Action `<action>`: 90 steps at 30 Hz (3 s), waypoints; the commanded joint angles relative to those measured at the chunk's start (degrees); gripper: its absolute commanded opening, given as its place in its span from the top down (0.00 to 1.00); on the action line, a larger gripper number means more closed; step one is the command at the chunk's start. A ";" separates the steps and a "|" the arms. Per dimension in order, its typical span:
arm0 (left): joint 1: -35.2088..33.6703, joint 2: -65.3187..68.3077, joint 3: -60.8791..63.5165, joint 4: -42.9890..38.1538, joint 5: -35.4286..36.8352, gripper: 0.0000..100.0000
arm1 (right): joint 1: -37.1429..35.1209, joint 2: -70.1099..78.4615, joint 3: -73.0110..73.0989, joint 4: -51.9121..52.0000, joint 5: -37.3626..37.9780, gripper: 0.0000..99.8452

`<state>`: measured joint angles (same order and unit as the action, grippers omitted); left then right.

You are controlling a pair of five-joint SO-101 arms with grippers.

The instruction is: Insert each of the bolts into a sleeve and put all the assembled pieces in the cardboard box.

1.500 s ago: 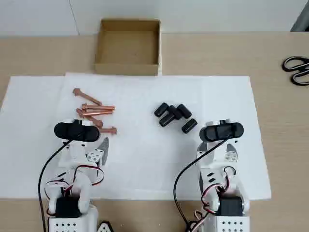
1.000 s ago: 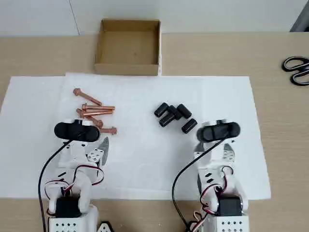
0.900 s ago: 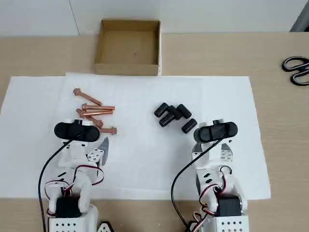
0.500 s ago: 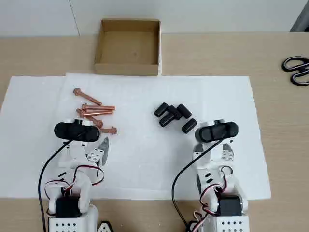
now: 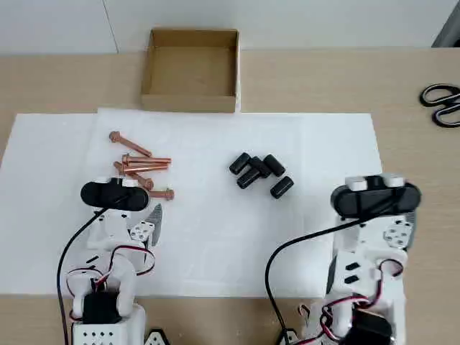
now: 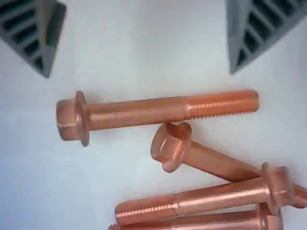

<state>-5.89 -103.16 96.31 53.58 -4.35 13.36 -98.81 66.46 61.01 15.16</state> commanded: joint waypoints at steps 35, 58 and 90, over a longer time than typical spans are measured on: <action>-9.67 78.77 -73.98 27.08 -5.01 0.77 | -21.76 104.48 -78.77 27.12 -23.38 0.76; 0.00 84.13 -77.76 30.68 -4.84 0.77 | -27.65 122.77 -78.86 24.75 -47.30 0.76; 0.35 84.13 -73.63 29.36 -5.10 0.77 | -27.74 129.10 -78.95 20.97 -50.46 0.97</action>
<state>-5.89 -18.95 22.90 83.82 -9.10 -13.54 29.98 -10.99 81.05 -35.21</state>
